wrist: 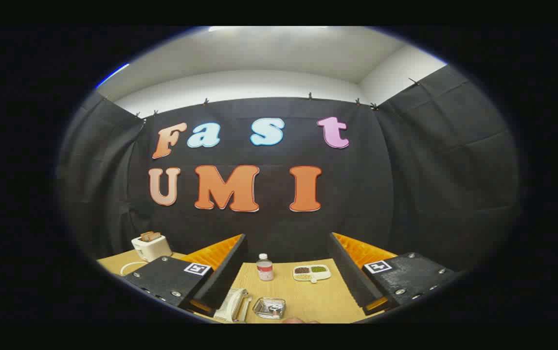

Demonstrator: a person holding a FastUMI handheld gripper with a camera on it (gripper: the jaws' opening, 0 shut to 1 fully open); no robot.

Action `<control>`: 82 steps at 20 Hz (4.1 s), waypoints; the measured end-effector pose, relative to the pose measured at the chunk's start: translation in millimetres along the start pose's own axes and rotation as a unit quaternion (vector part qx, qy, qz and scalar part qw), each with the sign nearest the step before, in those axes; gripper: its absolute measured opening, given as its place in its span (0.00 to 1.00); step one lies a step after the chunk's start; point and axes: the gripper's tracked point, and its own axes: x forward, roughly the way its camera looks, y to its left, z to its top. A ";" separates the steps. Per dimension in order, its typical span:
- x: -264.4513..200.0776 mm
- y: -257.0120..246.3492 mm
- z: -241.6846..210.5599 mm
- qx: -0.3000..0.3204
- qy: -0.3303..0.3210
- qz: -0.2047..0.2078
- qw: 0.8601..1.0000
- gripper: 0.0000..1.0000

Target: Take the plate from the dish rack, then take the spoon from the basket and place it into the plate.

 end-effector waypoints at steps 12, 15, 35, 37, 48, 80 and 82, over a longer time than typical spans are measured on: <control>-5.0 19.4 -11.2 -0.007 0.031 0.015 0.999 0.99; -4.8 23.6 -11.8 -0.008 0.032 0.021 0.999 0.99; 2.4 37.4 -19.5 -0.009 0.055 0.036 0.998 0.99; 4.9 41.6 -25.2 -0.003 0.067 0.042 0.997 0.99; 23.0 93.4 -81.2 0.003 0.184 0.094 0.979 0.99; 17.5 224.6 -287.0 -0.063 0.588 0.095 0.801 0.49; 14.1 226.1 -292.8 -0.086 0.593 0.088 0.796 0.46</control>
